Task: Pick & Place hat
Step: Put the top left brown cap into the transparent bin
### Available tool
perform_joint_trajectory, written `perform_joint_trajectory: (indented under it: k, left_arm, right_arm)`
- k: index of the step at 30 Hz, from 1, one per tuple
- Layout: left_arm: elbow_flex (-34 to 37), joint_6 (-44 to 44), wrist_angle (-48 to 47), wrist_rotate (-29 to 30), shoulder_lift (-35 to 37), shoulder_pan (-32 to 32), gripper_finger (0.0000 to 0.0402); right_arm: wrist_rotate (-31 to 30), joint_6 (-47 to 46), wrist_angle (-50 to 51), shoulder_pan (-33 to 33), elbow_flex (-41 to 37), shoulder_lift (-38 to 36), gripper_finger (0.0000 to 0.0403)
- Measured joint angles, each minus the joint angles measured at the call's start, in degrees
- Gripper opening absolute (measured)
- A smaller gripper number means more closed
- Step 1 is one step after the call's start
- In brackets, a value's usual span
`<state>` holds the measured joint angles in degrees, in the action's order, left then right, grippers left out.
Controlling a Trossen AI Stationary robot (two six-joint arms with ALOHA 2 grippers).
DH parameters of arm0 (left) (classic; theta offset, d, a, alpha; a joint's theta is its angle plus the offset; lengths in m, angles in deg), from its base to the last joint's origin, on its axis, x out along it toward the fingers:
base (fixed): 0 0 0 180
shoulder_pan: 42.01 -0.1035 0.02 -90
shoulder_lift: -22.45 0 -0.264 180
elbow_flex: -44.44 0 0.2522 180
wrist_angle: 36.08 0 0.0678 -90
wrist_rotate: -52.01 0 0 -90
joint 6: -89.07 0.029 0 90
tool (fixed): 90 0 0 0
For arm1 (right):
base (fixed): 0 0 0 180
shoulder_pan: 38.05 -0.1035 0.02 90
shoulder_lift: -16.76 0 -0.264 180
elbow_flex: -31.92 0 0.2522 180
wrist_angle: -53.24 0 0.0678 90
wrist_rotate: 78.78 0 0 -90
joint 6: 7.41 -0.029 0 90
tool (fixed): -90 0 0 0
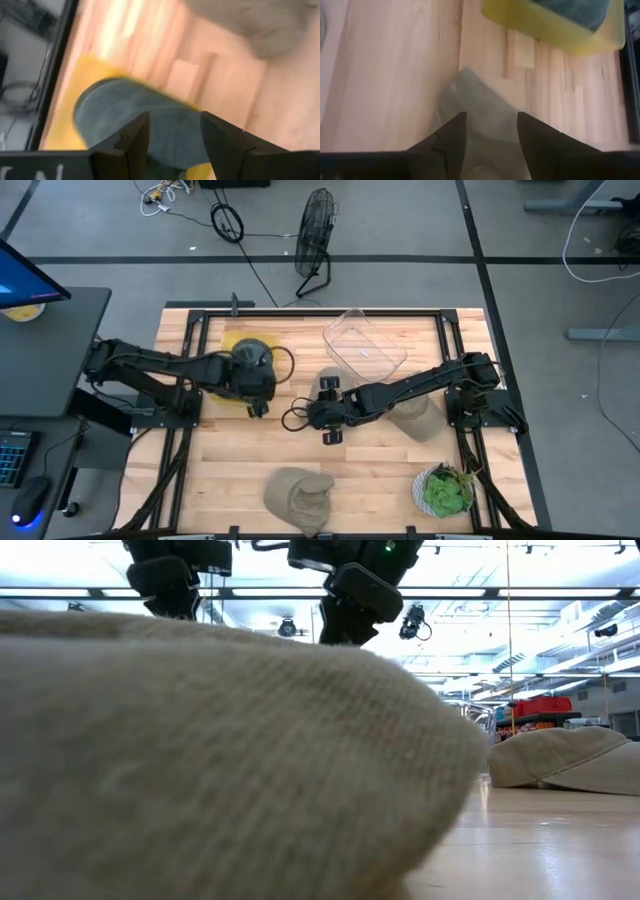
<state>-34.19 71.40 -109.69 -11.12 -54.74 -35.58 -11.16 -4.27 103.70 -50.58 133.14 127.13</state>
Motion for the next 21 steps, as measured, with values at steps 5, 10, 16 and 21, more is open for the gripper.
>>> perform_joint_trajectory:
  k: [5,10,16,21]
  left_arm:
    - [2.71,0.39,5.14,-0.45,0.00,4.15,0.0179]
    - [8.24,-1.91,13.26,-0.58,0.02,7.63,0.0179]
    - [16.37,-3.86,26.84,-0.57,0.02,11.54,0.0179]
    - [18.52,-6.37,30.13,-0.48,0.02,12.99,0.0179]
  right_arm:
    - [3.11,-4.25,4.97,-0.05,-0.02,0.00,0.0168]
    - [6.83,-5.92,4.68,-0.07,-1.06,0.02,0.0164]
    - [6.96,-5.70,0.09,0.11,-5.29,0.02,0.0164]
    - [6.95,-4.17,-5.65,0.98,-10.10,0.08,0.0164]
